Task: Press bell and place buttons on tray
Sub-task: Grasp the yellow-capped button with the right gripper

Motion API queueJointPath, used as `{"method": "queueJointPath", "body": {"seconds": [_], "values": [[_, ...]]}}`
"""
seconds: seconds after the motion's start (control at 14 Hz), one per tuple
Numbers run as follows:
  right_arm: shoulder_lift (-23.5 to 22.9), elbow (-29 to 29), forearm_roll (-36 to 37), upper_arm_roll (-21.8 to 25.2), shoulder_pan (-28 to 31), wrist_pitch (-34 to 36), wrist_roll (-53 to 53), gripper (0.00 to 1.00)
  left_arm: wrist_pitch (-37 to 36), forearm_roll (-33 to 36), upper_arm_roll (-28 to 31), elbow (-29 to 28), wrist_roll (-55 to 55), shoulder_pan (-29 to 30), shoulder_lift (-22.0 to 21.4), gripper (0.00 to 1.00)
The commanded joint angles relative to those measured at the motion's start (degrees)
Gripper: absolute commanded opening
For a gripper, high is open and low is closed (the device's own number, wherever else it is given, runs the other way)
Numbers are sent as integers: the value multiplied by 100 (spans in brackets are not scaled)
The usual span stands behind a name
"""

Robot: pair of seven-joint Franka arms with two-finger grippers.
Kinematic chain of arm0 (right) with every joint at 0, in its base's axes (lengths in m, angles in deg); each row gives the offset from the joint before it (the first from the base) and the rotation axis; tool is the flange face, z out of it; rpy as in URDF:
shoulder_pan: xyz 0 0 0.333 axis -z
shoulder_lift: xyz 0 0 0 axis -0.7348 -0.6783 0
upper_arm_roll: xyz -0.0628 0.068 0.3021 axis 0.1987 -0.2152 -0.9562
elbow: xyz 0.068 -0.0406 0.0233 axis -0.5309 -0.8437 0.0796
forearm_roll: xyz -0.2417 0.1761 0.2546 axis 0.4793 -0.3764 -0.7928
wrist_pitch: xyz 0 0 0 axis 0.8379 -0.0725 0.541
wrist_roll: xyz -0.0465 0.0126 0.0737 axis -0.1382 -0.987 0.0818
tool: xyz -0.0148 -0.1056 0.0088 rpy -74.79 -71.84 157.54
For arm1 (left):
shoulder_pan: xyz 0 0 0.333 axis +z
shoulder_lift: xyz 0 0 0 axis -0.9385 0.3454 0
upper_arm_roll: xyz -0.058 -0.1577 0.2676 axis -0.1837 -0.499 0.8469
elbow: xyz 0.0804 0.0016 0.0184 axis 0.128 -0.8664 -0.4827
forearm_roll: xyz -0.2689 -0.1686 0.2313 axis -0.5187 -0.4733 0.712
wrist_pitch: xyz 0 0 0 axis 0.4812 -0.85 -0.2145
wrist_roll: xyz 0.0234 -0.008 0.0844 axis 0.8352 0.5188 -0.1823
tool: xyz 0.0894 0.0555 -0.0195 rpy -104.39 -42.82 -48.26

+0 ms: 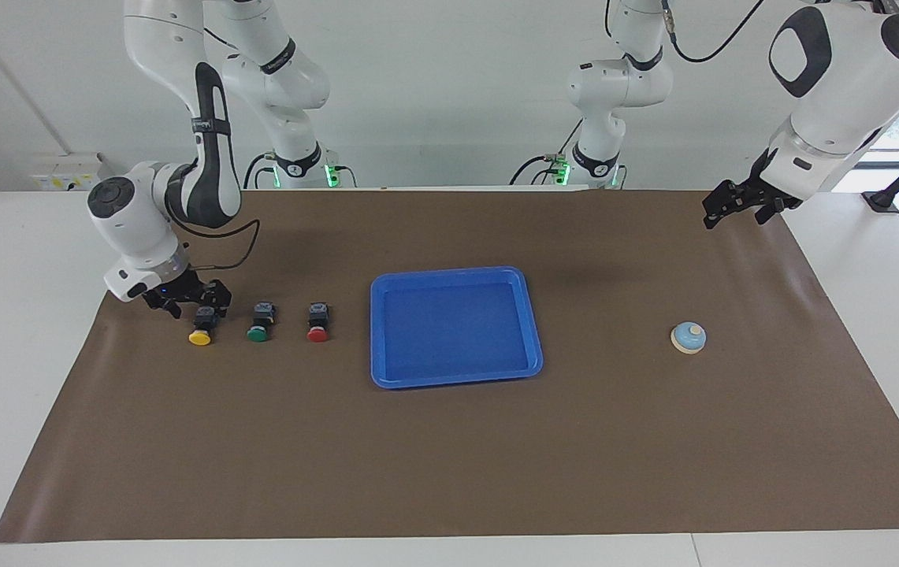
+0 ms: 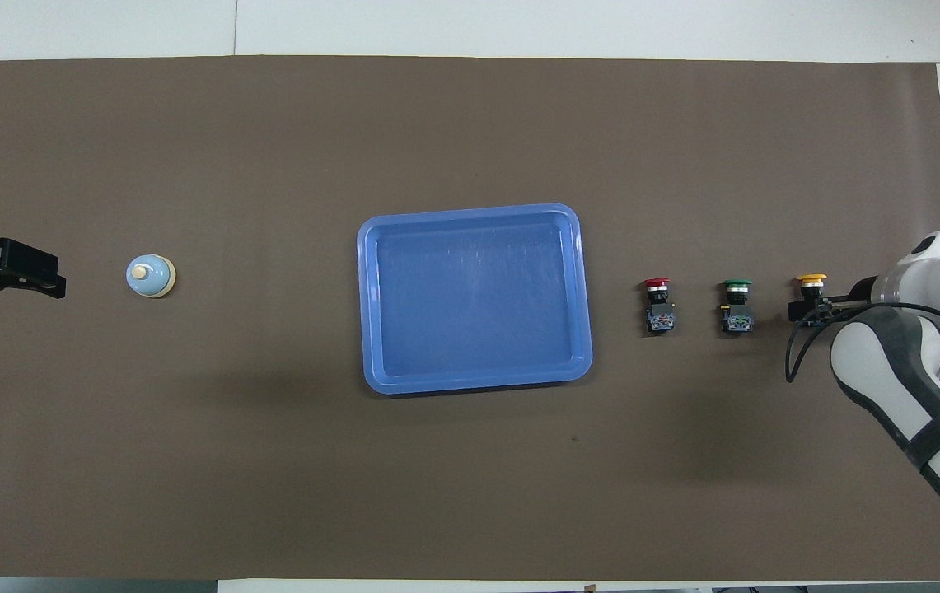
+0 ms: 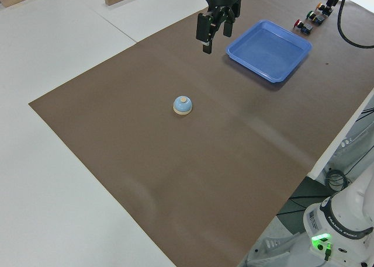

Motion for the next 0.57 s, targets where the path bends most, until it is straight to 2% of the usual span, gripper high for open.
{"method": "queueJointPath", "body": {"seconds": [0.0, 0.14, 0.36, 0.43, 0.5], "values": [[-61, -40, 3, -40, 23, -125, -42, 91, -73, -48, 115, -109, 31, -120, -132, 100], [-88, -40, 3, -40, 14, -125, -7, 73, 32, -48, 115, -100, 31, -111, -141, 100], [-97, 21, 3, -49, -3, -90, -85, 15, 24, -48, 115, -100, 31, -102, -141, 100], [-132, 117, 3, -49, -21, -55, -121, 0, 24, -48, 115, -100, 31, -93, -141, 100], [-158, 257, 3, -49, -21, 32, -138, 0, 24, -48, 115, -100, 31, -93, -141, 100]]}}
